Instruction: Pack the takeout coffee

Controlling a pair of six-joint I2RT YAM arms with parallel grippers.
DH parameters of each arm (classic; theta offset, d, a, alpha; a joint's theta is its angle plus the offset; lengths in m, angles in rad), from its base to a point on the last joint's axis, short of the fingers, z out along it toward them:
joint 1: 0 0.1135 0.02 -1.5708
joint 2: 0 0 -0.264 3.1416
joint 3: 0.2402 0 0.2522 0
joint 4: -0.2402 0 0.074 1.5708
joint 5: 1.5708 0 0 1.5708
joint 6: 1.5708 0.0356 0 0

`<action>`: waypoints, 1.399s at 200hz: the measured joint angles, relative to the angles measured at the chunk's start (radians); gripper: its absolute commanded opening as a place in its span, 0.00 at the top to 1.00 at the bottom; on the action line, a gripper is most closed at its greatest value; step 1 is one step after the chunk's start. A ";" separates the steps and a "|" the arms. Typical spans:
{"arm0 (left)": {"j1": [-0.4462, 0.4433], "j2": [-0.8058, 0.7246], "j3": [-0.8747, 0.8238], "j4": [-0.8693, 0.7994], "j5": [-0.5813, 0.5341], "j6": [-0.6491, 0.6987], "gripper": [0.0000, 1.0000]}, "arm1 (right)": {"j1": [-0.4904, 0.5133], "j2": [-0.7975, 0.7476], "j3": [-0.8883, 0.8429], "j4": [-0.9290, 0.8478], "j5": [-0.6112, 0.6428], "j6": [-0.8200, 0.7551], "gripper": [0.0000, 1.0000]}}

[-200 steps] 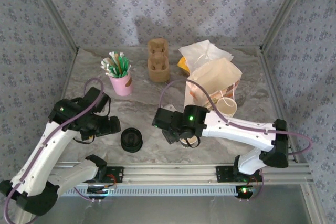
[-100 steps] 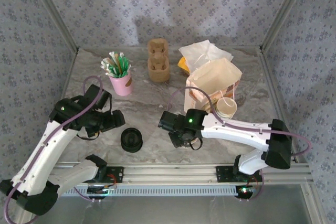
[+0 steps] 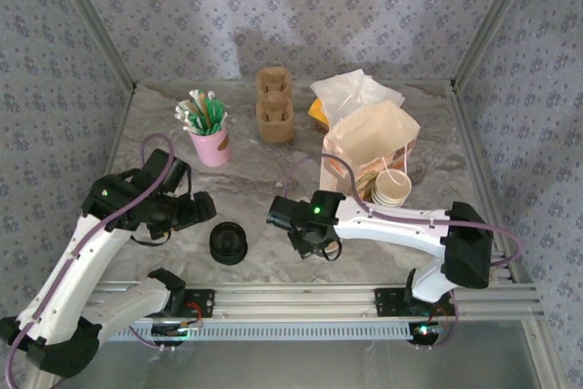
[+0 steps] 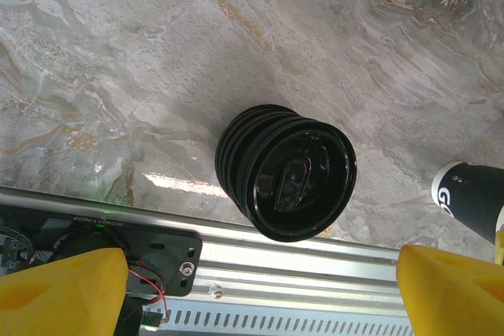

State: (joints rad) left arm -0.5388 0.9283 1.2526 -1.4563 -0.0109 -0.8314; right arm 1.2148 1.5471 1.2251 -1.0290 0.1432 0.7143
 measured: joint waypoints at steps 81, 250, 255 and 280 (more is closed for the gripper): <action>0.000 0.000 0.062 -0.018 -0.079 -0.005 0.11 | 0.031 0.138 0.226 -0.056 0.027 -0.050 0.98; 0.000 -0.075 0.100 -0.095 -0.236 -0.040 0.08 | 0.062 0.379 0.468 -0.162 0.029 -0.178 0.87; 0.001 -0.072 0.097 -0.097 -0.235 -0.038 0.08 | 0.062 0.383 0.469 -0.162 0.029 -0.179 0.84; 0.001 -0.049 0.087 -0.115 -0.230 -0.030 0.08 | 0.066 0.389 0.473 -0.174 0.029 -0.184 0.76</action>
State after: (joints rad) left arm -0.5381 0.8795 1.3396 -1.5711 -0.2405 -0.8612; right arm 1.2812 1.9362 1.6981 -1.2026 0.1722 0.5304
